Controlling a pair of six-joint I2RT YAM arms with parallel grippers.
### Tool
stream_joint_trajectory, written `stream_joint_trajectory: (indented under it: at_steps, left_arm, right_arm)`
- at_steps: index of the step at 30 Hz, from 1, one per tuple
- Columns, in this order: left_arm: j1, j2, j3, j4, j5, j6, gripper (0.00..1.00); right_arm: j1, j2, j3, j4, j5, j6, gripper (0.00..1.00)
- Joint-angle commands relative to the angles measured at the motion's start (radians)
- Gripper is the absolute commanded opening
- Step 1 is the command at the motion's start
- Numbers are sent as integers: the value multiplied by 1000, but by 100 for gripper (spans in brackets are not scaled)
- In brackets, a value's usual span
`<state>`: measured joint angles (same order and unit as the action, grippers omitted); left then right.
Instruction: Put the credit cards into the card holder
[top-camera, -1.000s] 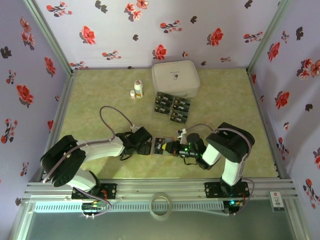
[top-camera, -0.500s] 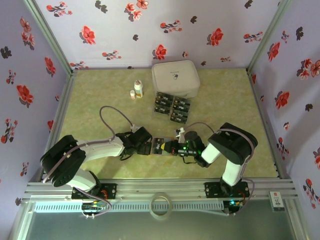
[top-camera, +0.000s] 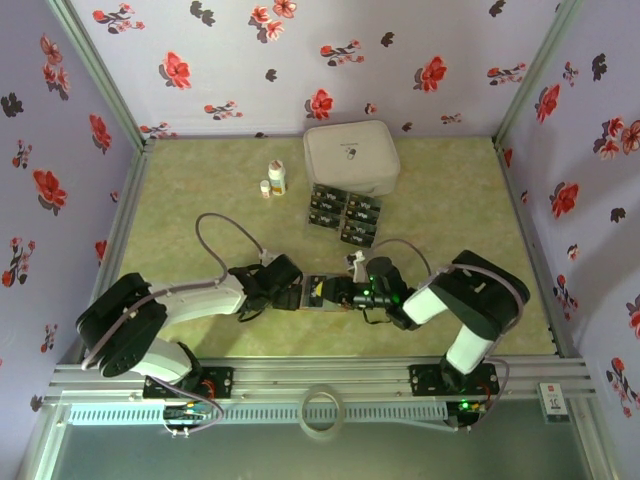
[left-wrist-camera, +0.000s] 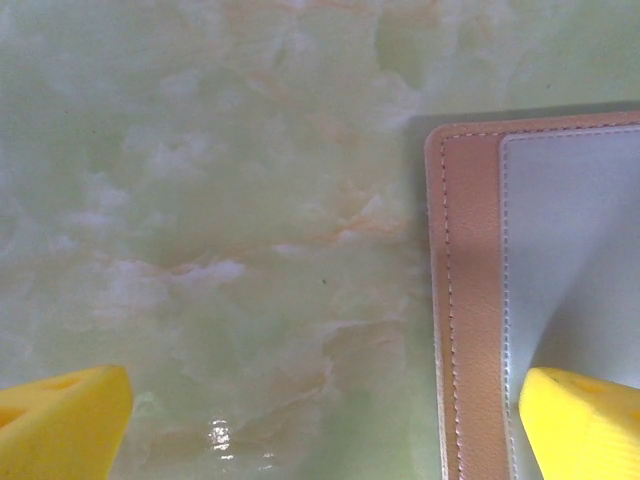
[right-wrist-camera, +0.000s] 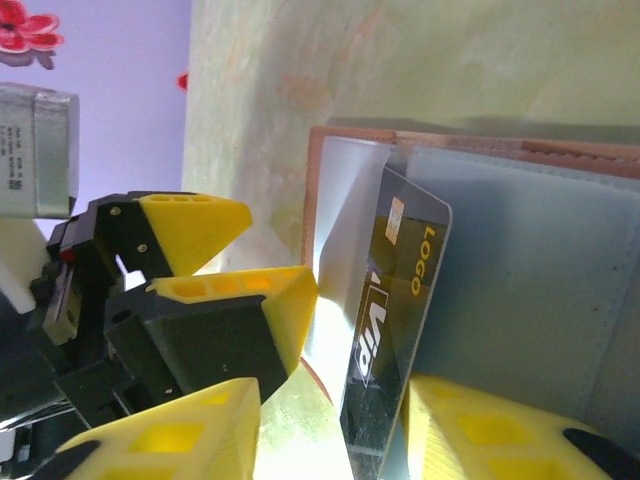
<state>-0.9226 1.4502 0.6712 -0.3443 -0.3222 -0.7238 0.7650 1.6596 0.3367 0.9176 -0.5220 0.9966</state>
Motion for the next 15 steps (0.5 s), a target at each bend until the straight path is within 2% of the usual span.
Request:
stream_joint_trajectory:
  at_steps: [1,3,9,11,15]
  left_arm:
    - [15,-39,-10,-37,-20,-14,100]
    - [25,-57,-11,-38,-19,-12,100]
    - [62,-121,-18,-53,-15,2,100]
    - [80,-147,-25,-63,-14,3,100]
    - [119,-191,-45,-89,-23,5,100]
  right_arm:
    - [3,-102,61,-336,42,-125,49]
    - [3,-160,109,-481,65,-179,57]
    - [2,-264,246,-808,134,-294,56]
    - [3,-277,285,-915,188,-318,50]
    - [8,-278,352,-1089,303,-347,26]
